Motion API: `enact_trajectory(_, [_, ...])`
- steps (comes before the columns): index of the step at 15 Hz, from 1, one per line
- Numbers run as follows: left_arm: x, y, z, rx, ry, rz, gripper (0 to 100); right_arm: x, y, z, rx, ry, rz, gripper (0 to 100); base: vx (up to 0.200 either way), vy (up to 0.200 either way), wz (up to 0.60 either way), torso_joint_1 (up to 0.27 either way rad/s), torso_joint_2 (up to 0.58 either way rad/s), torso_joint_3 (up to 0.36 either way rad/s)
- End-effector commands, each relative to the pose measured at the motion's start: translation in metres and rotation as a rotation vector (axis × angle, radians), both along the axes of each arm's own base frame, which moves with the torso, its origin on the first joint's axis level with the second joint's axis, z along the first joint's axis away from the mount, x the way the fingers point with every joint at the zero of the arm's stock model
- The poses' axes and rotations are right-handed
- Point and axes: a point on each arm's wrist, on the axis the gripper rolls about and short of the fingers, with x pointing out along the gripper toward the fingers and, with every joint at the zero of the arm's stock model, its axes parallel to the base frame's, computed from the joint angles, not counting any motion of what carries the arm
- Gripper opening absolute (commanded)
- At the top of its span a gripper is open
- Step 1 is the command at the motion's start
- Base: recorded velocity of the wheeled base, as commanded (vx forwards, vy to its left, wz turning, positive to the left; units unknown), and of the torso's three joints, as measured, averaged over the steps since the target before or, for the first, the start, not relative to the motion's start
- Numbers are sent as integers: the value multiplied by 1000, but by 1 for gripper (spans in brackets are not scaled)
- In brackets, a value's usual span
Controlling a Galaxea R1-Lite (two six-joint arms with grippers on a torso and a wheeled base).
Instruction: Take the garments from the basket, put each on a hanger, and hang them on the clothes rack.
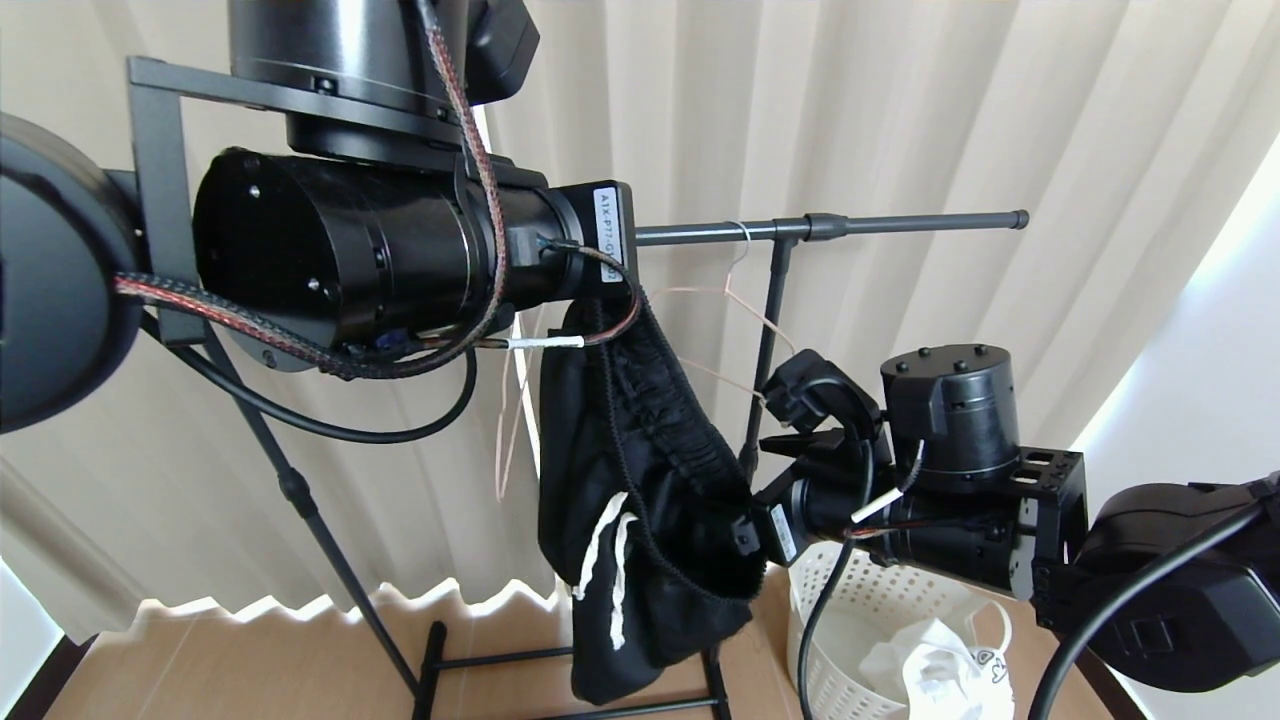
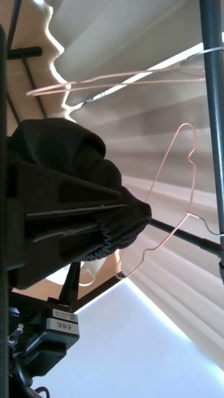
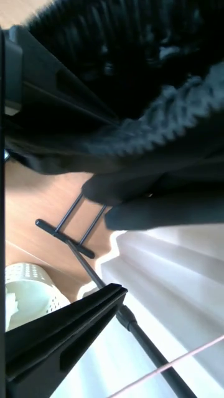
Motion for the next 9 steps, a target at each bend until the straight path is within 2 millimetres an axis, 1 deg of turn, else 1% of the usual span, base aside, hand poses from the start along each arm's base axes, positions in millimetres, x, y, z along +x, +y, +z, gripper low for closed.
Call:
enact_trajectory(1, [-1, -1, 0, 0, 0, -3, 0, 0, 0, -1, -1, 1, 1, 100, 0, 0, 0, 0, 0, 0])
enact_trajectory(2, [-1, 0, 0, -1, -1, -3, 0, 1, 1, 1, 3, -1, 2, 100, 0, 0, 0, 0, 0, 0])
enact_trajectory(3, [-1, 0, 0, -1, -1, -4, 0, 1, 0, 1, 4, -2, 0, 0, 0, 0, 0, 0, 0, 0])
enact_trajectory(5, [-1, 0, 0, 0, 0, -3, 0, 1, 1, 1, 5, -4, 0, 0, 0, 0, 0, 0, 0, 0])
enact_trajectory(9, [-3, 5, -5, 36, 39, 6, 0, 10, -10, 6, 11, -18, -48, 0, 0, 0, 0, 0, 0, 0])
